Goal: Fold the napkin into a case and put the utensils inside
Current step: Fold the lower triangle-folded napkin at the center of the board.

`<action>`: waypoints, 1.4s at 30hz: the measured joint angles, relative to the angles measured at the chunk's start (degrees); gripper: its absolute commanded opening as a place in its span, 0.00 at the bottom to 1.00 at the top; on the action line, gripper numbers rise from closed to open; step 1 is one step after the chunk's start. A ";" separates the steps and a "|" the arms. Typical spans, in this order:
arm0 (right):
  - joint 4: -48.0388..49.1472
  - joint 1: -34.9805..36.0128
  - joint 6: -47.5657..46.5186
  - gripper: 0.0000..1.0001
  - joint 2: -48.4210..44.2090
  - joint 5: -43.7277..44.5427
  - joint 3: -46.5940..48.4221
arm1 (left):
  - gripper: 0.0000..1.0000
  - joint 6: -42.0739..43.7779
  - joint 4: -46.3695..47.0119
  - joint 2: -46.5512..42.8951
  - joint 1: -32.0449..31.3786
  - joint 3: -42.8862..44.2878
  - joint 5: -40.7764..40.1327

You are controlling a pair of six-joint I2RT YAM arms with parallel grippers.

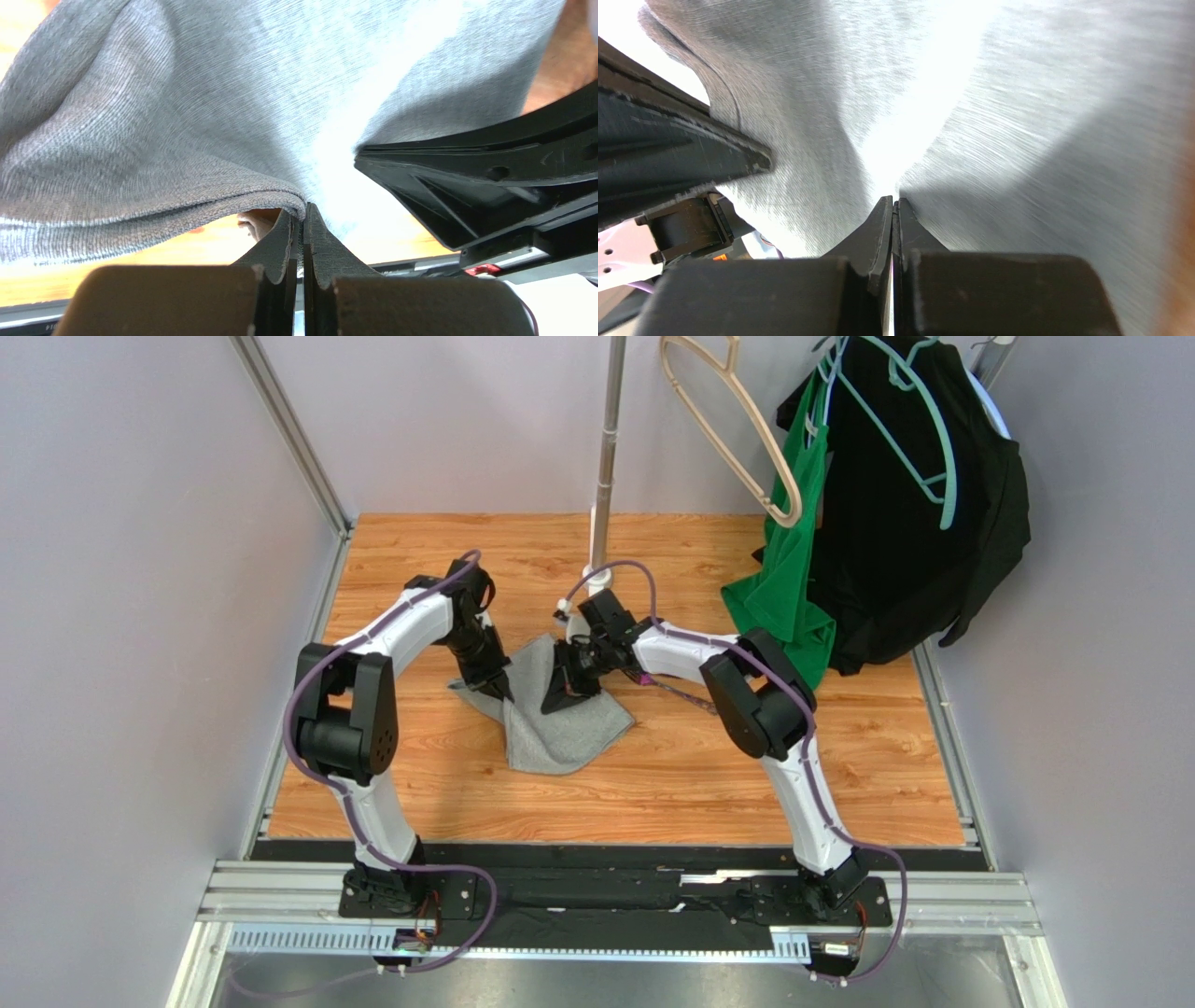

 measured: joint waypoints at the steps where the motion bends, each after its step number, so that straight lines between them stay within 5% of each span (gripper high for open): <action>1: 0.17 -0.48 -0.04 0.00 -0.42 0.00 -0.61 | 0.00 -0.17 -0.02 0.37 -0.26 0.57 -0.15; 19: 8.35 1.70 3.82 0.00 -2.27 -0.87 -7.74 | 0.00 -1.68 0.87 9.51 -5.11 6.64 0.46; 42: 5.27 0.20 1.51 0.01 -8.31 3.43 -14.25 | 0.00 -2.78 4.44 11.91 -8.09 6.34 1.77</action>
